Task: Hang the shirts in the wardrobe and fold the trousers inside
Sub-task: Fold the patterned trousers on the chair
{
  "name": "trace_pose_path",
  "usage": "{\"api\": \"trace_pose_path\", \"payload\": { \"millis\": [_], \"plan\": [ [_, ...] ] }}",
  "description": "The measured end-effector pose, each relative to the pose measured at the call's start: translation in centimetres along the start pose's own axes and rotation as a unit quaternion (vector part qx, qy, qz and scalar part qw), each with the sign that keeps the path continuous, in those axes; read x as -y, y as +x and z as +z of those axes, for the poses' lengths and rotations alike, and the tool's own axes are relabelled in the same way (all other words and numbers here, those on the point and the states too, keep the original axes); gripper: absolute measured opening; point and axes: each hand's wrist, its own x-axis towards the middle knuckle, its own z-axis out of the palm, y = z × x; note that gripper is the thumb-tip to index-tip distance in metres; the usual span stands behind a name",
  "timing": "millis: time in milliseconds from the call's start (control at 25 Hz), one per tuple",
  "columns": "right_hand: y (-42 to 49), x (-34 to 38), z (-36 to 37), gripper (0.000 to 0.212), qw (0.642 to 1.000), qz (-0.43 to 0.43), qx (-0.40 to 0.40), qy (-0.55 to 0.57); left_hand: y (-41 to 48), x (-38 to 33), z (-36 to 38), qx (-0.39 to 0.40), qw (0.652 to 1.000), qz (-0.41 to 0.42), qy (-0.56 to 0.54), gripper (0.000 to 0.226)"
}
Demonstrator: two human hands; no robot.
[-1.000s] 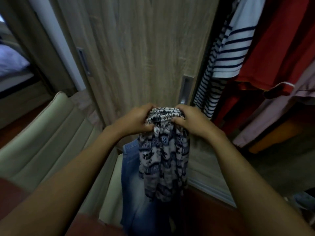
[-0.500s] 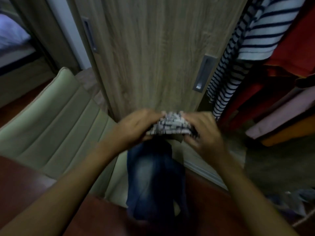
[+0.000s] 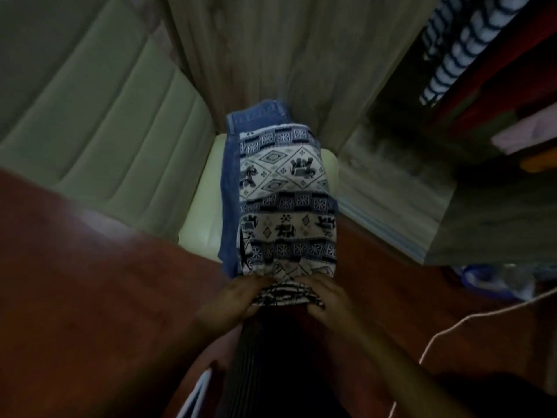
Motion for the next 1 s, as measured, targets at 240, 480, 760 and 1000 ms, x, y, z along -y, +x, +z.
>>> {"api": "trace_pose_path", "payload": {
  "millis": [240,480,760,1000],
  "plan": [
    [4.3,0.5,-2.4,0.05,0.958,0.16,-0.11,0.21,5.2,0.2,-0.9,-0.125,0.981,-0.088,-0.121,0.043],
    [10.5,-1.8,-2.8,0.044,0.949,0.164,-0.181,0.199,11.7,2.6,-2.3,-0.171,0.955,-0.186,-0.156,0.054],
    [14.5,-5.1,-1.7,0.042,0.942,0.145,-0.257,0.16,15.4,4.0,-3.0,-0.268,0.934,-0.139,-0.193,0.055],
    [15.6,-3.5,-2.7,0.048,0.94,0.11,-0.32,-0.035,17.1,5.6,-3.0,-0.342,0.925,-0.166,0.01,0.028]
  ]
}}
